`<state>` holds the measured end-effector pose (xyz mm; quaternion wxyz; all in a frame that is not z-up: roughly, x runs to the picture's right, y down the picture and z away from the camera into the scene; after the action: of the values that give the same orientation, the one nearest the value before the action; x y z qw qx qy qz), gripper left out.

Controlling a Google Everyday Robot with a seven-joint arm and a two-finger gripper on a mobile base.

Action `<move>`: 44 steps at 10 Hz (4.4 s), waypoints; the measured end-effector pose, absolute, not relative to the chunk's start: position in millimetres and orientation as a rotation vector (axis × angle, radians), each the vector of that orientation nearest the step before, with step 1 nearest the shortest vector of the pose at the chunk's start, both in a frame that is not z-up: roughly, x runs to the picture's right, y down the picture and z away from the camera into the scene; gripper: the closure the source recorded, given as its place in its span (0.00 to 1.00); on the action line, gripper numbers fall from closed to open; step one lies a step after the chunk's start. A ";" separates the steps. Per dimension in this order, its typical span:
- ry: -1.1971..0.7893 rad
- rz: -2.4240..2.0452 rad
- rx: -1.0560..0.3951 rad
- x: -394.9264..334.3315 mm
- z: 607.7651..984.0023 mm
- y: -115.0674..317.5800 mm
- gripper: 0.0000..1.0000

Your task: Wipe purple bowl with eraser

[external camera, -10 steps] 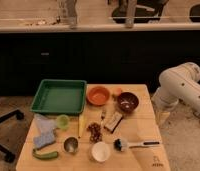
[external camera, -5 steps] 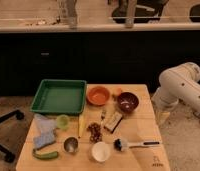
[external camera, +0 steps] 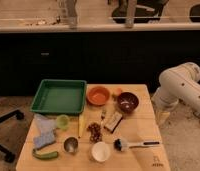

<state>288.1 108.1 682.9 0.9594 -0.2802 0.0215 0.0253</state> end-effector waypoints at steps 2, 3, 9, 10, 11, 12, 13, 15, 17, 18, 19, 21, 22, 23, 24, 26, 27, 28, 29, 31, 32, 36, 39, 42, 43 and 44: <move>0.044 0.051 -0.568 288.1 682.9 108.1 0.20; 0.044 0.051 -0.568 288.1 682.9 108.2 0.20; 0.044 0.051 -0.568 288.0 682.9 108.1 0.20; 0.044 0.051 -0.568 288.1 682.9 108.2 0.20; 0.044 0.051 -0.568 288.1 682.9 108.2 0.20; 0.044 0.051 -0.568 288.1 682.9 108.1 0.20; 0.044 0.051 -0.568 288.1 682.9 108.1 0.20; 0.044 0.051 -0.568 288.1 682.9 108.2 0.20; 0.044 0.051 -0.568 288.1 682.9 108.2 0.20; 0.044 0.051 -0.568 288.1 682.9 108.2 0.20; 0.044 0.051 -0.568 288.1 683.0 108.2 0.20; 0.044 0.051 -0.568 288.1 682.9 108.2 0.20; 0.044 0.051 -0.568 288.1 682.9 108.2 0.20; 0.044 0.051 -0.568 288.1 682.9 108.2 0.20; 0.044 0.051 -0.568 288.1 682.9 108.1 0.20; 0.043 0.051 -0.568 288.1 682.9 108.2 0.20; 0.042 0.051 -0.568 288.2 682.6 108.3 0.20; 0.015 0.030 -0.566 288.0 679.3 109.4 0.20; -0.035 -0.053 -0.565 288.8 674.3 113.2 0.20; -0.125 -0.233 -0.562 285.7 667.3 119.5 0.20; -0.164 -0.311 -0.559 283.5 664.8 122.8 0.20; -0.182 -0.470 -0.579 242.1 680.5 134.8 0.20; -0.170 -0.546 -0.593 206.8 691.2 142.3 0.20; -0.186 -0.667 -0.611 171.5 708.0 153.5 0.20; -0.190 -0.695 -0.615 163.7 713.9 155.7 0.20; -0.189 -0.714 -0.622 159.8 718.5 158.6 0.20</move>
<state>159.8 158.6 718.5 0.8857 -0.2992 -0.0911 -0.3431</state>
